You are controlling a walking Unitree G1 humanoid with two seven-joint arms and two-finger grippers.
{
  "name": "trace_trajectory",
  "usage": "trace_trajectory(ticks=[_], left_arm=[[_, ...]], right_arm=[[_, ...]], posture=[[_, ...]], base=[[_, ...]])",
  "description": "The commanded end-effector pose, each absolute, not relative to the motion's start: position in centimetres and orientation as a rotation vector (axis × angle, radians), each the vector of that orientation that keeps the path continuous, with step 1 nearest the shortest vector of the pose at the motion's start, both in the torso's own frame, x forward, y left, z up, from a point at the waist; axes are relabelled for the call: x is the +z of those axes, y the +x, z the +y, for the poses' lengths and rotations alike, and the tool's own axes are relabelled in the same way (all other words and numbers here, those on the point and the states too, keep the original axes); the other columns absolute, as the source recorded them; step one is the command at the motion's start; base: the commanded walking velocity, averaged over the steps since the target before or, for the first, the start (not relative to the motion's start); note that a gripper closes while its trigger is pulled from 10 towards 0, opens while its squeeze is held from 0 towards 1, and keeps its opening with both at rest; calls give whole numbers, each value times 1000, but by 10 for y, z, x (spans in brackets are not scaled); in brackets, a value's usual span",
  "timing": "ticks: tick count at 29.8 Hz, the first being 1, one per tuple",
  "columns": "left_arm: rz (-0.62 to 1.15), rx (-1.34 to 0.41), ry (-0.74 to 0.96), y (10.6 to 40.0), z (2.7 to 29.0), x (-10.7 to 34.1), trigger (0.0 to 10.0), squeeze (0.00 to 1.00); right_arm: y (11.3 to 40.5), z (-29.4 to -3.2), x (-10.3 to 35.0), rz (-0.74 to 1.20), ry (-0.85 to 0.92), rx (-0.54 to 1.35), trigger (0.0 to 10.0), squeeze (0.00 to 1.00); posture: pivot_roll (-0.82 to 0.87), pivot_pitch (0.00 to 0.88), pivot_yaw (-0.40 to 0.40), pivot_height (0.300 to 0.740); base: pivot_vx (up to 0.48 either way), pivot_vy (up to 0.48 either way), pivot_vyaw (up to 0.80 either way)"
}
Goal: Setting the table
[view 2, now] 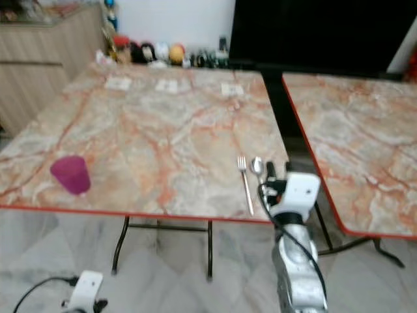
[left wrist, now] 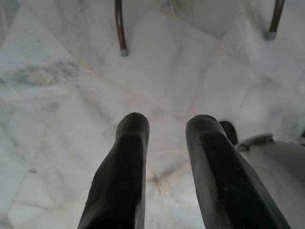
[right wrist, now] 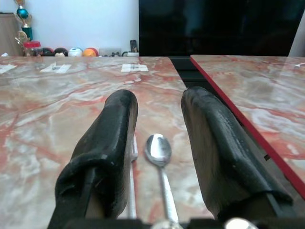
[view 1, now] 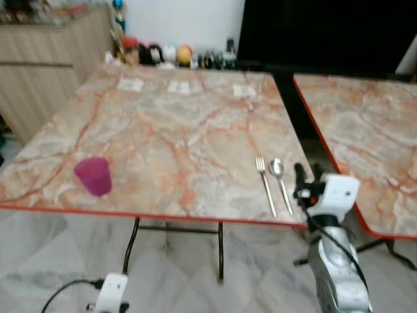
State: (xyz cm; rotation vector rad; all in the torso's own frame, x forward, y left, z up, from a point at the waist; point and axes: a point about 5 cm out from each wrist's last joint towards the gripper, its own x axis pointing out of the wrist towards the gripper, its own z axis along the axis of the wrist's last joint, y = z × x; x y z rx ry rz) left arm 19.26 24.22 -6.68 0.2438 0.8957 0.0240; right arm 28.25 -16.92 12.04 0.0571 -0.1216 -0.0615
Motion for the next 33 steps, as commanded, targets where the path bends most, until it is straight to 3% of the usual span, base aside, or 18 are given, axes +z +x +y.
trace_trajectory(ticks=[1,33], left_arm=[[903,1,226,190,235,-70,10000,0],[906,-3,224,190,235,-70,10000,0]], right_arm=[[282,-177,118,-101,46,-83,10000,0],[281,-171,114,-91,53,-50,10000,0]], posture=[[57,0,-26,740],[58,0,-24,740]], base=[[0,0,0],[0,0,0]])
